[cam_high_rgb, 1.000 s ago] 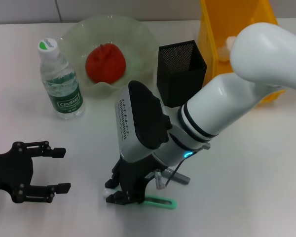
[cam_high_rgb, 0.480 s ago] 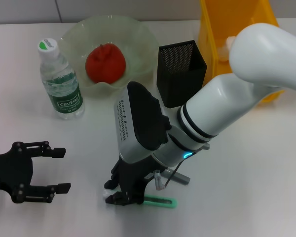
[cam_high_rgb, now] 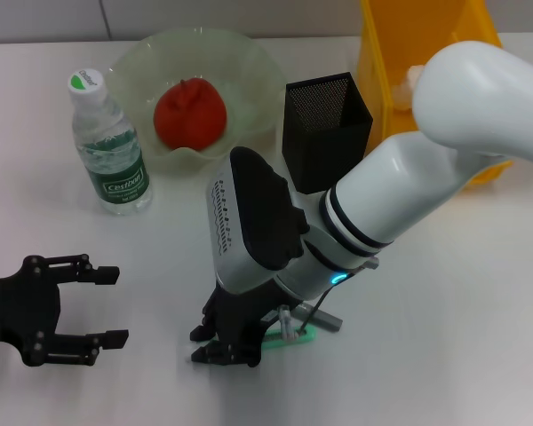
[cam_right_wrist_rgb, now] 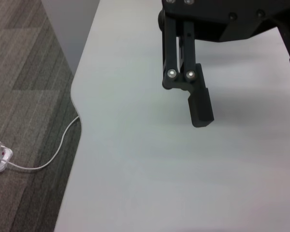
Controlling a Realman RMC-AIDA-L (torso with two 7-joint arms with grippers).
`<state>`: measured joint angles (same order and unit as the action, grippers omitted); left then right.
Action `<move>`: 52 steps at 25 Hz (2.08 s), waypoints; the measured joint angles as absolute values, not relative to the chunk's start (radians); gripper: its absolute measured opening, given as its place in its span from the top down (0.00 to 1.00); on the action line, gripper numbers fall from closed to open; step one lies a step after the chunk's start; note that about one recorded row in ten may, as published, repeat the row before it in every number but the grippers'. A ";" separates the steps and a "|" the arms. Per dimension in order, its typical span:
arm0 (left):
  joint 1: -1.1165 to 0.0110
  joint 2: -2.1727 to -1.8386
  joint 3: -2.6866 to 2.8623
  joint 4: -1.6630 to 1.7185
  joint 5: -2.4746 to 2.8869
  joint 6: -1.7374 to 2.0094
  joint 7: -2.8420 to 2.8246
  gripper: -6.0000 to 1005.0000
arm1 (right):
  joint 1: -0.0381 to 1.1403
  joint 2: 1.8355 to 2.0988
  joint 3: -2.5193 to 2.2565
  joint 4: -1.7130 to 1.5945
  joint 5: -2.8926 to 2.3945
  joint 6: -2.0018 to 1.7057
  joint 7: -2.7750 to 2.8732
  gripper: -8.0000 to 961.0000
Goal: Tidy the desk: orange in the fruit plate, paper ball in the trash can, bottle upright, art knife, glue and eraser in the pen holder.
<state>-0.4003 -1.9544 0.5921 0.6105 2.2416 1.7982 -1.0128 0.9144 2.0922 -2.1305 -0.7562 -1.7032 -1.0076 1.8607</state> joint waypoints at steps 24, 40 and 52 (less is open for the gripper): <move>-0.400 -1.956 0.578 0.611 2.239 1.803 -1.023 0.20 | 0.846 2.087 -1.940 -0.788 -1.703 -1.131 1.818 0.82; -0.407 -1.979 0.502 0.604 2.236 1.845 -1.026 0.20 | 0.704 2.083 -1.536 -0.735 -1.674 -1.371 1.636 0.80; -0.404 -1.980 0.498 0.569 2.201 1.851 -1.034 0.20 | 0.654 2.082 -1.316 -0.487 -1.399 -1.471 1.385 0.79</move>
<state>-0.4040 -1.9804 0.4984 0.5691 2.2010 1.8508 -1.0337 0.6540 2.0817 -1.3161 -0.4869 -1.3990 -1.4713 1.3853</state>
